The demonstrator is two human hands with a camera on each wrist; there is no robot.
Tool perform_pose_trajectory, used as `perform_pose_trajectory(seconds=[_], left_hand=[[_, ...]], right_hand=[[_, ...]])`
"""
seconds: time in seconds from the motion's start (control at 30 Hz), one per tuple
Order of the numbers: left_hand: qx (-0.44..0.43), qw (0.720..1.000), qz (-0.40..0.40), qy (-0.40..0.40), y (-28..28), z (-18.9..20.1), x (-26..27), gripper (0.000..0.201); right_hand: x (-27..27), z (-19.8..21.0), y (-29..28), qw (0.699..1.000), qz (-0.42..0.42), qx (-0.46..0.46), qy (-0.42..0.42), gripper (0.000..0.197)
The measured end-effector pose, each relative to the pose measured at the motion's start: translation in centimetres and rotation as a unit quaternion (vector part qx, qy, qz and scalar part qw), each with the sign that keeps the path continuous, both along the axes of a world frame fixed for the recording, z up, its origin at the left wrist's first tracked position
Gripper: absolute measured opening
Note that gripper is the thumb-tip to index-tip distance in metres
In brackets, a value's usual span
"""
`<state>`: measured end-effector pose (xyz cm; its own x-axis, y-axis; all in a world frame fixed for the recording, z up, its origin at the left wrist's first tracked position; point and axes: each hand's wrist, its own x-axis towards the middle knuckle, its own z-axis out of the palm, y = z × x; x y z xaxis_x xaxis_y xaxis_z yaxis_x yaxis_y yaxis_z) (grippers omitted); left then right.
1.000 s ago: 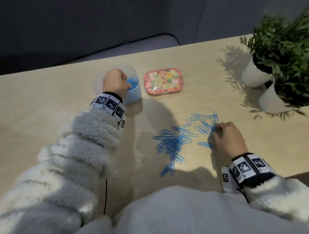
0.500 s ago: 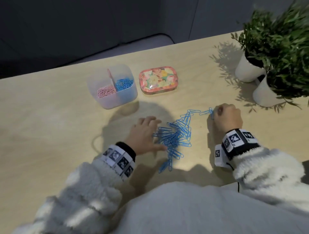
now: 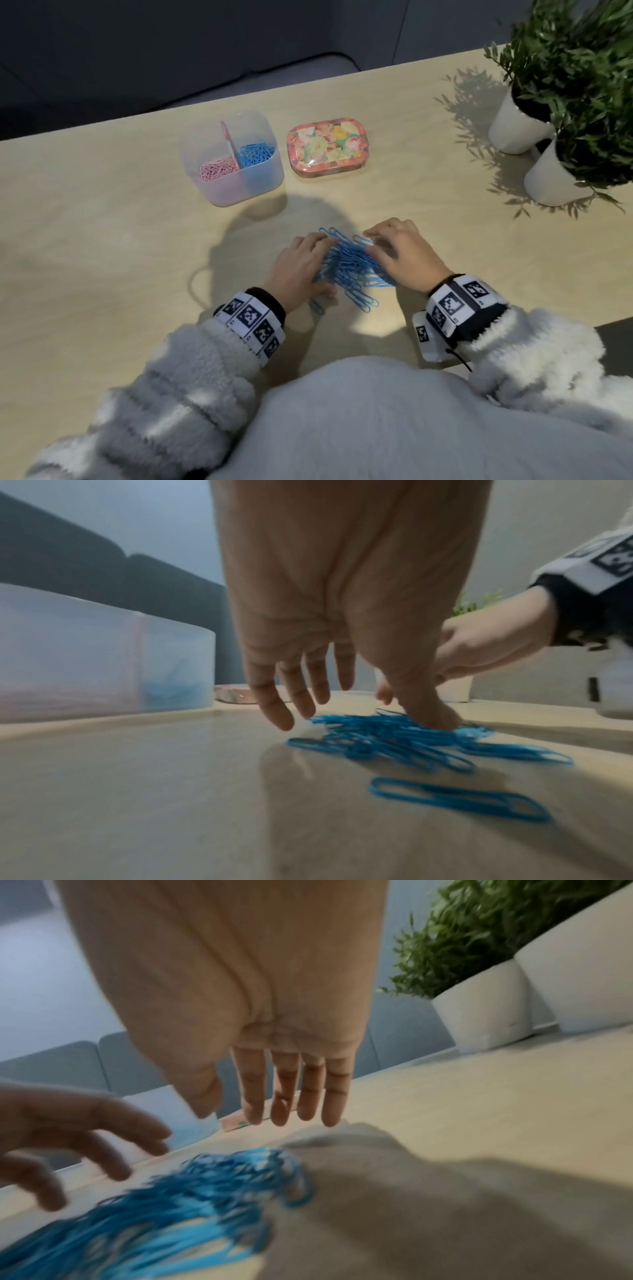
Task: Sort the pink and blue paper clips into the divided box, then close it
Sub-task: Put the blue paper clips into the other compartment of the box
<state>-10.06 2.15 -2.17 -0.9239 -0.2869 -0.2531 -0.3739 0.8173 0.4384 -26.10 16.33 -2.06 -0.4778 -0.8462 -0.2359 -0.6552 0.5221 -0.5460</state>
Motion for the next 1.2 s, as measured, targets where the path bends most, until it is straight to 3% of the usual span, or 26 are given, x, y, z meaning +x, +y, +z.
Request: perform_pose_trajectory(seconds=[0.1, 0.2, 0.3, 0.43, 0.5, 0.63, 0.8, 0.9, 0.93, 1.07, 1.2], left_hand=[[0.003, 1.0, 0.02, -0.01, -0.7, 0.1, 0.7, 0.11], [-0.058, 0.996, -0.017, -0.058, 0.3, -0.2, 0.6, 0.121], [-0.073, 0.995, -0.032, -0.068, 0.5, -0.6, -0.2, 0.103], [-0.087, 0.995, -0.028, -0.037, -0.2, -0.3, -1.0, 0.043], [-0.096, 0.995, -0.014, -0.018, -0.6, 0.0, -1.0, 0.027], [-0.114, 0.993, -0.011, 0.012, -1.2, 0.2, -0.5, 0.021], [-0.104, 0.995, 0.007, -0.008, -2.0, 0.6, 0.3, 0.024], [-0.075, 0.995, 0.056, 0.025, -2.7, 1.0, 1.3, 0.022], [-0.062, 0.995, 0.07, 0.039, -2.8, 1.1, 1.6, 0.022], [-0.036, 0.991, 0.095, 0.085, -2.9, 1.5, 2.4, 0.021], [-0.031, 0.984, 0.118, 0.129, -3.4, 2.2, 3.1, 0.017]], right_hand=[[-0.5, 0.9, 0.7, 0.997, 0.008, 0.078, 0.01, 0.066], [1.1, 0.8, 0.2, 0.994, 0.065, 0.081, 0.019, 0.082], [3.0, -0.2, -0.8, 0.995, 0.084, 0.046, 0.024, 0.066], [4.0, -0.8, -2.1, 0.996, 0.077, 0.02, 0.032, 0.041], [3.9, -1.0, -2.5, 0.994, 0.093, 0.02, 0.045, 0.034], [3.3, -0.8, -2.8, 0.995, 0.085, 0.002, 0.045, 0.017], [1.2, 1.2, -3.8, 0.997, 0.055, 0.012, -0.046, 0.005], [-0.9, 3.8, -5.8, 0.991, 0.043, -0.006, -0.124, 0.034], [-1.5, 4.7, -6.7, 0.99, 0.038, -0.02, -0.138, 0.035], [-3.1, 7.7, -12.1, 0.988, 0.023, -0.042, -0.146, 0.017], [-3.0, 9.7, -18.0, 0.985, 0.017, -0.076, -0.155, 0.017]])
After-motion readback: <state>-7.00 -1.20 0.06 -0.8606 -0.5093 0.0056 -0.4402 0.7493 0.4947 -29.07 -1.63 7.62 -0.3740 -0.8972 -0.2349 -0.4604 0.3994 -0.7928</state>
